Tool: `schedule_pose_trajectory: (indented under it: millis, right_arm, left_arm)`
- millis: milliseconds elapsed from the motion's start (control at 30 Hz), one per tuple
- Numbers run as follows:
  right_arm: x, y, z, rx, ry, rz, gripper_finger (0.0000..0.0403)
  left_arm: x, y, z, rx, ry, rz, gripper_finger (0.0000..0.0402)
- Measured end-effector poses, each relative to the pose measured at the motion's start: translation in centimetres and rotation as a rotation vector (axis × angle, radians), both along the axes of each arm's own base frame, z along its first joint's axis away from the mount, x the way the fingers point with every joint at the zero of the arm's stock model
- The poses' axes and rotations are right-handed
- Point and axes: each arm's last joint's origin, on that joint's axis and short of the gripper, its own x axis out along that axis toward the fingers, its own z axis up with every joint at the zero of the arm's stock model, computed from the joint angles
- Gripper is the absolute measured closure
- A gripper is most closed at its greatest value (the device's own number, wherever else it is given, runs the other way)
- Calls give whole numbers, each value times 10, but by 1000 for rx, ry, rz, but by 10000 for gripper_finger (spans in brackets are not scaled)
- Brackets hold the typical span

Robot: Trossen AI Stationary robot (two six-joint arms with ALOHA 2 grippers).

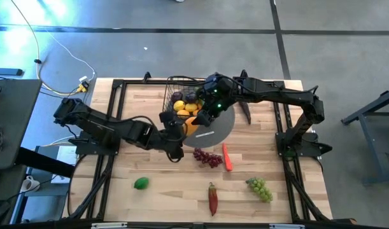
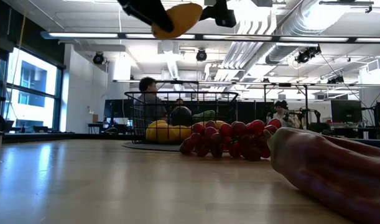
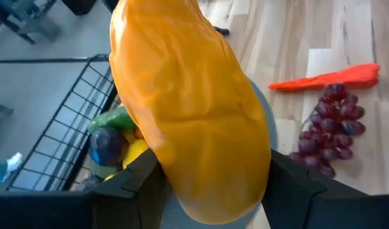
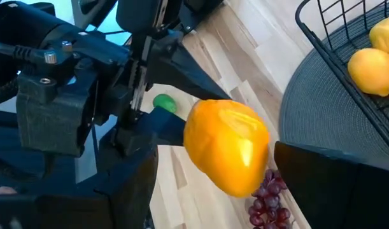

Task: Build produce basket
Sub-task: Put the yellow mango into the black wire basket

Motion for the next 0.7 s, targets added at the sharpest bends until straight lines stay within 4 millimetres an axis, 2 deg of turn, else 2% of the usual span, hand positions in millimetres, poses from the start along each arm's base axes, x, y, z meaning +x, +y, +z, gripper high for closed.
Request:
schedule_pose_trajectory:
  millis: [400,500,700]
  right_arm:
    - [0,-1,-2,32,29,-49,112]
    - [-1,-1,-4,47,60,-80,135]
    - [-3,-1,-7,45,108,-116,217]
  left_arm:
    - [10,16,9,101,-26,-59,209]
    - [10,20,8,112,-14,-57,209]
    - [11,23,8,139,16,-80,209]
